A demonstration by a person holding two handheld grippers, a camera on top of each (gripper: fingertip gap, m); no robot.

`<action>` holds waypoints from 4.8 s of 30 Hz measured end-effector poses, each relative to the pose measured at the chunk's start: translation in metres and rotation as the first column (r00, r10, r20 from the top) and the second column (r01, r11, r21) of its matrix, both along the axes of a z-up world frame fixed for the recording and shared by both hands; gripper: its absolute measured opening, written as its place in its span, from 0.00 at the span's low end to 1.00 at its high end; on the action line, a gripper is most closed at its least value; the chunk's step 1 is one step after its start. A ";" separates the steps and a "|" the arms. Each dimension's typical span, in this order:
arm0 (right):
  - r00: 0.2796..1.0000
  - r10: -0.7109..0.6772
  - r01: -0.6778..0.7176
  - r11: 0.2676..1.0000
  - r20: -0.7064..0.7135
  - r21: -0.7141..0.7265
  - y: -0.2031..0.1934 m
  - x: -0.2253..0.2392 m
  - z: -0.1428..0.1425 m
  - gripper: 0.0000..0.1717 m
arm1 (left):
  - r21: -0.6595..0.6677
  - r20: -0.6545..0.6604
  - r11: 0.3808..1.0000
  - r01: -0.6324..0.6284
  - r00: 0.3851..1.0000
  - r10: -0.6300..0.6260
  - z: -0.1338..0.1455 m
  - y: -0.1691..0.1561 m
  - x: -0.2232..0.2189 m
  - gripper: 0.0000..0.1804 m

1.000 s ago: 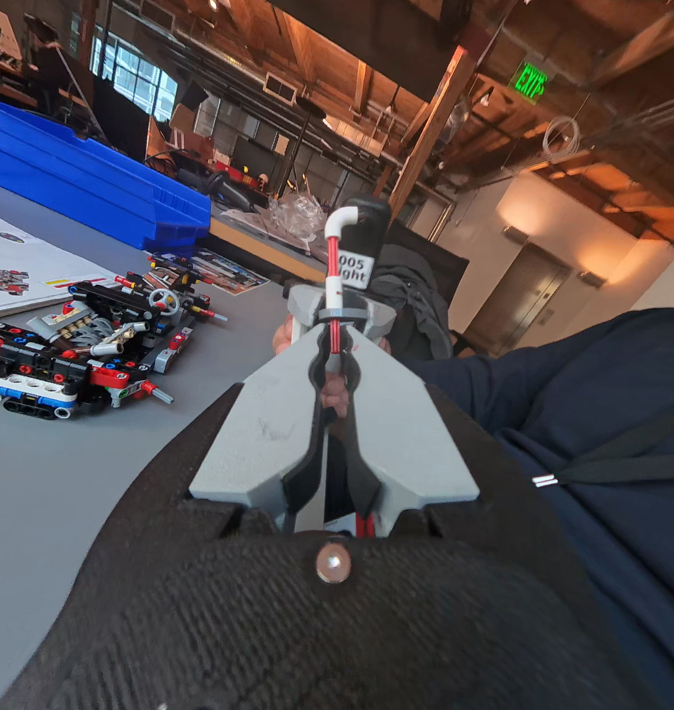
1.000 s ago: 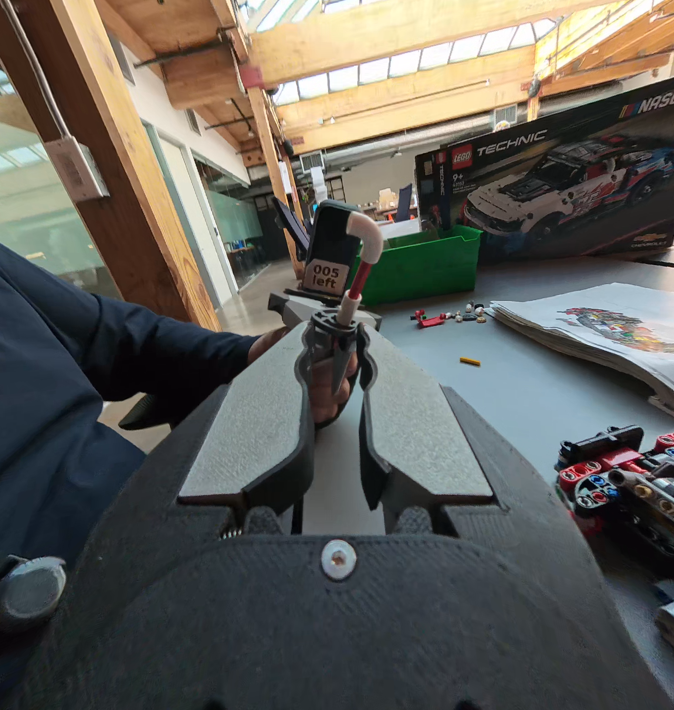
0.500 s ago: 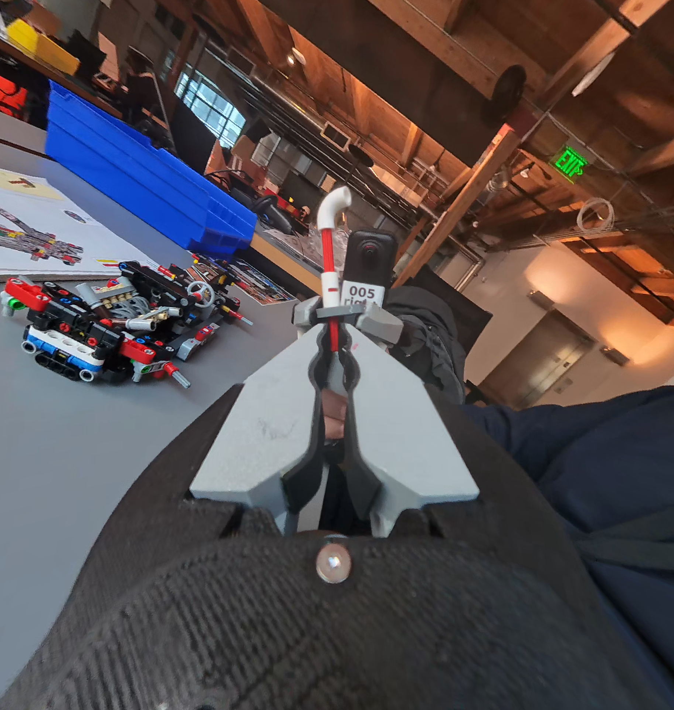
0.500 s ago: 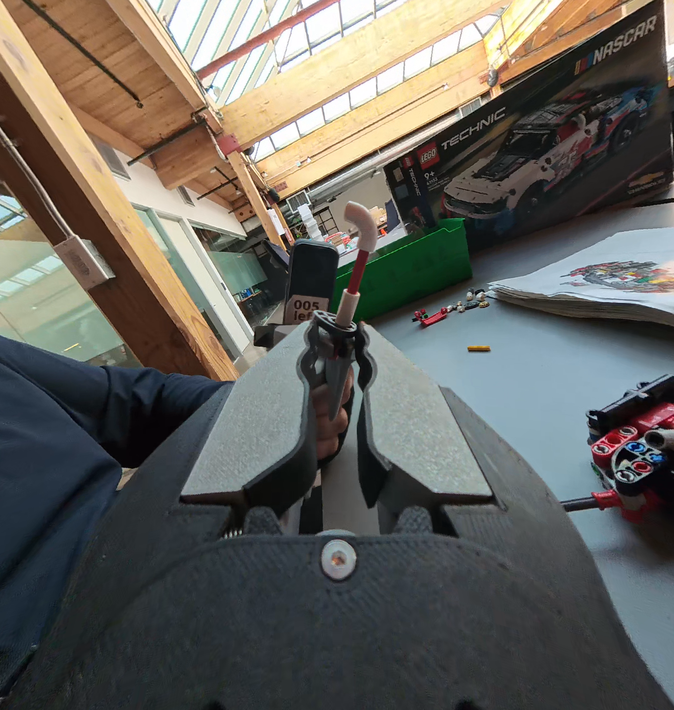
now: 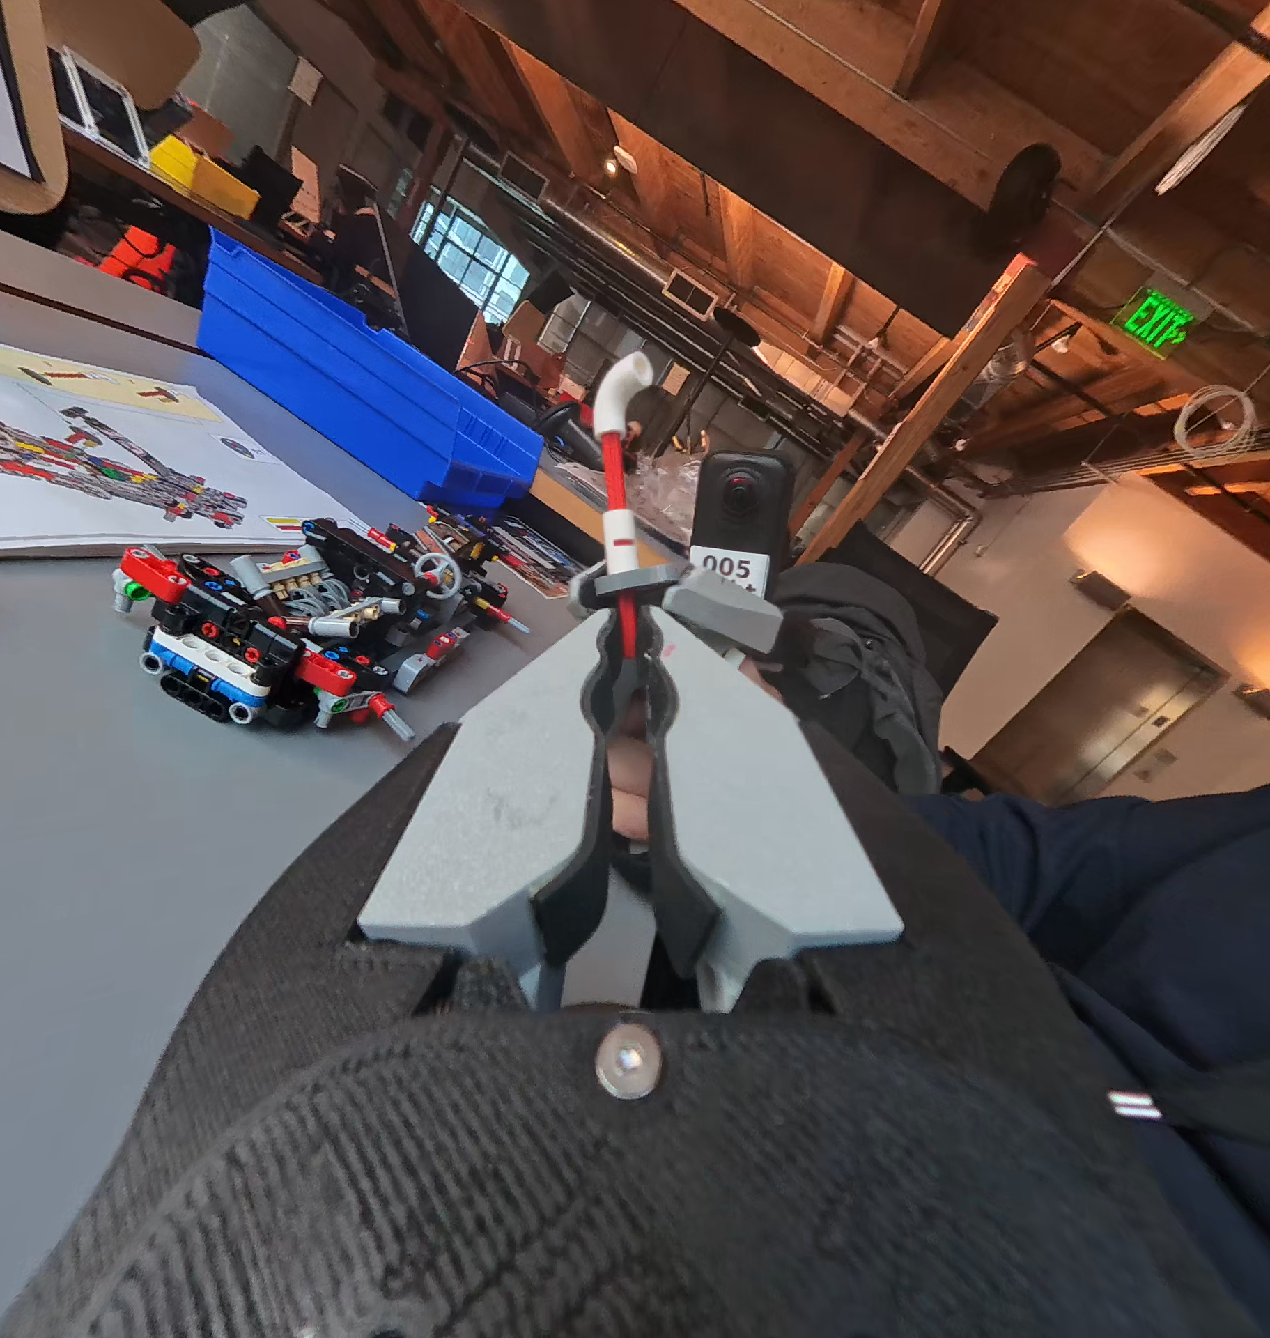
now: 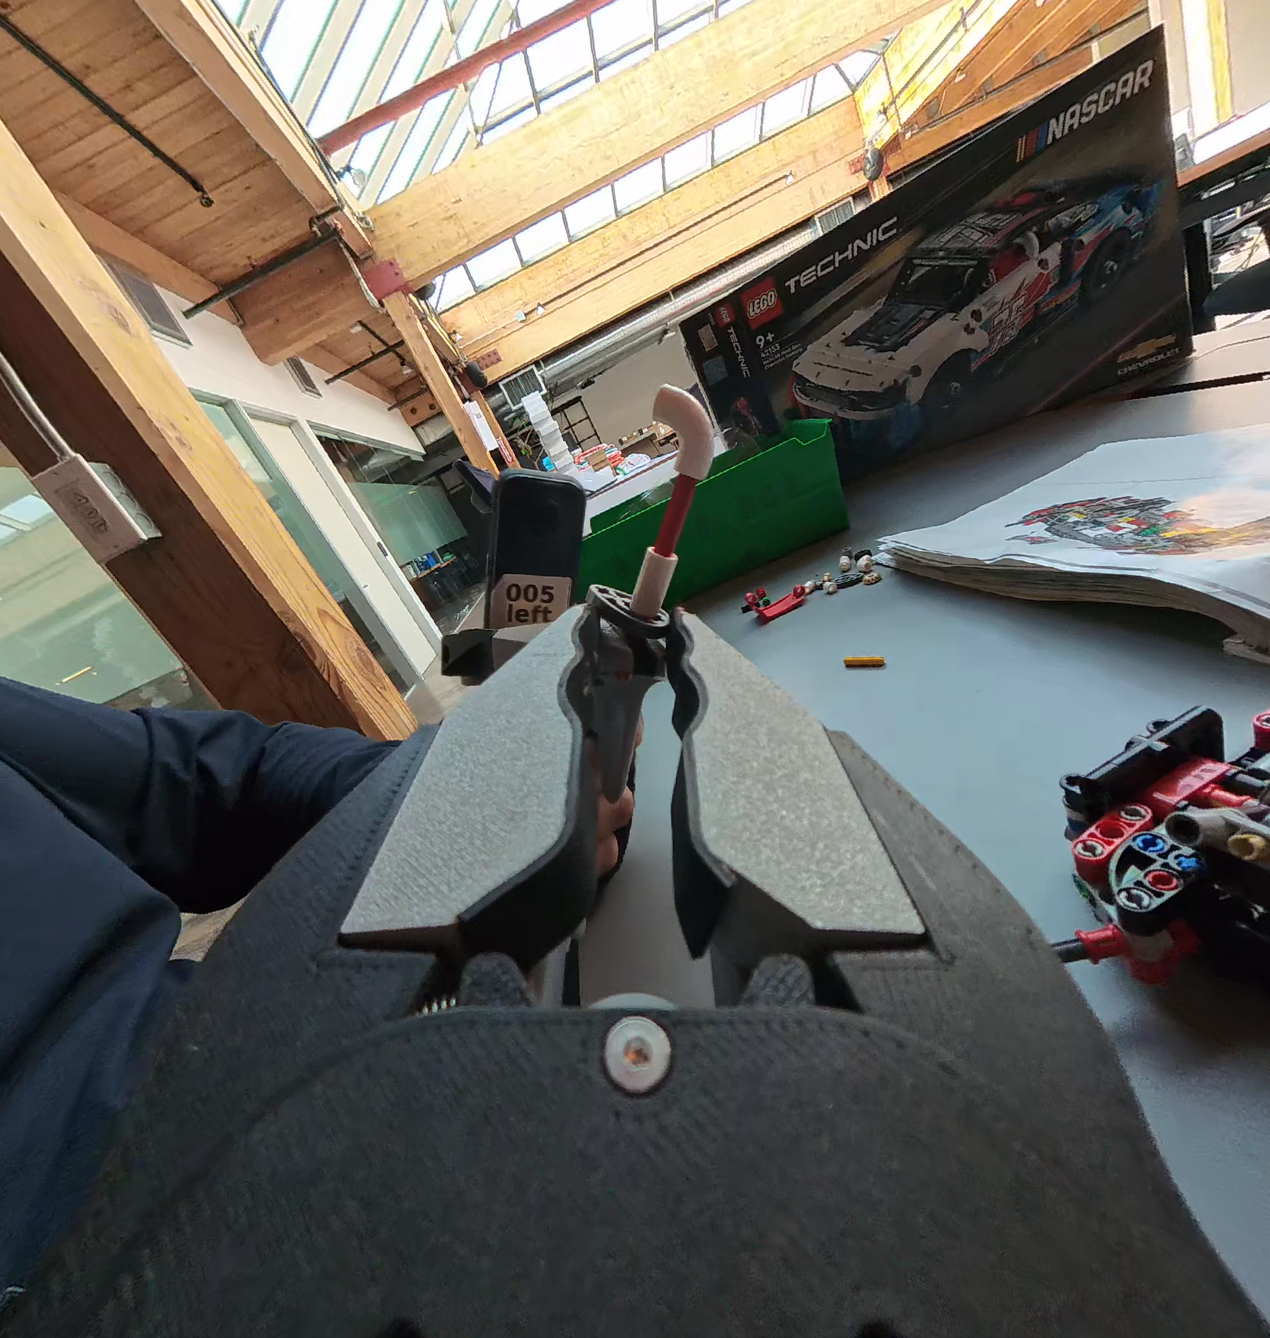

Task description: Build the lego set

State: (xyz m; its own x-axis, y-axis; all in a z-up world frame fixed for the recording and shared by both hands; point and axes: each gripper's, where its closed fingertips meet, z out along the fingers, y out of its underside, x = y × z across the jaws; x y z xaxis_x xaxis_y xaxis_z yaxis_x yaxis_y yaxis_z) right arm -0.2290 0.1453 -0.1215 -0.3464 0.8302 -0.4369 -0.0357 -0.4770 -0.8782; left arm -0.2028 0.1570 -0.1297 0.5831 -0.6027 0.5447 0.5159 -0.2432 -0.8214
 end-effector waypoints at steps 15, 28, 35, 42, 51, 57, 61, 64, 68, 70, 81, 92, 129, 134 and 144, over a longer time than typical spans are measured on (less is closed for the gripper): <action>0.944 -0.053 -0.139 0.832 0.327 0.537 0.000 0.016 -0.040 0.26 | 0.375 -0.923 0.927 0.005 -0.096 0.374 -0.041 0.008 -0.029 0.00; 0.905 0.127 -0.263 0.917 0.406 0.300 -0.001 0.028 -0.039 0.02 | 0.507 -0.781 0.845 0.173 -0.322 0.535 -0.035 0.002 -0.013 0.00; 0.915 -0.080 -0.259 0.635 0.396 0.727 -0.002 0.027 -0.062 0.03 | 0.123 -0.972 0.985 0.120 0.216 0.095 -0.067 -0.012 -0.004 0.07; 0.952 -0.055 -0.245 0.457 0.302 0.855 -0.016 0.029 -0.066 0.03 | -0.051 -0.859 0.966 0.255 0.482 -0.172 -0.068 -0.028 0.000 0.02; 0.940 -0.005 -0.267 0.611 0.341 0.745 -0.007 0.037 -0.066 0.05 | -0.042 -0.864 0.965 0.260 0.475 -0.166 -0.069 -0.029 -0.003 0.01; 0.928 0.039 -0.291 0.695 0.370 0.657 -0.002 0.041 -0.070 0.05 | -0.013 -0.902 0.969 0.246 0.415 -0.118 -0.071 -0.027 -0.006 0.01; 0.941 0.033 -0.271 0.672 0.338 0.689 -0.002 0.041 -0.068 0.03 | -0.012 -0.912 0.973 0.231 0.396 -0.105 -0.073 -0.026 -0.007 0.01; 0.951 0.013 -0.254 0.600 0.308 0.759 -0.001 0.042 -0.072 0.03 | -0.054 -0.898 0.969 0.241 0.413 -0.153 -0.078 -0.029 -0.004 0.01; 0.958 -0.015 -0.238 0.506 0.285 0.829 -0.002 0.042 -0.078 0.03 | -0.096 -0.870 0.963 0.251 0.450 -0.204 -0.084 -0.030 -0.003 0.01; 0.960 -0.025 -0.235 0.470 0.279 0.851 -0.002 0.042 -0.079 0.03 | -0.114 -0.851 0.958 0.262 0.472 -0.230 -0.085 -0.032 -0.002 0.03; 0.953 -0.057 -0.247 0.419 0.297 0.874 0.000 0.041 -0.092 0.03 | -0.143 -0.874 0.967 0.209 0.433 -0.223 -0.093 -0.027 -0.006 0.03; 0.931 -0.086 -0.288 0.428 0.355 0.857 0.002 0.038 -0.102 0.03 | -0.182 -0.904 0.970 0.159 0.360 -0.229 -0.106 -0.025 -0.010 0.01; 0.868 -0.075 -0.416 0.432 0.491 0.801 0.001 0.032 -0.123 0.03 | -0.300 -0.850 0.939 0.167 0.401 -0.343 -0.107 -0.023 0.003 0.02; 0.872 -0.066 -0.411 0.441 0.485 0.798 0.001 0.032 -0.121 0.03 | -0.331 -0.806 0.927 0.176 0.457 -0.375 -0.107 -0.025 0.002 0.01; 0.876 -0.178 -0.297 0.533 0.448 0.792 0.025 0.029 -0.111 0.11 | -0.466 -0.623 0.883 0.047 0.692 -0.366 -0.109 -0.006 -0.025 0.15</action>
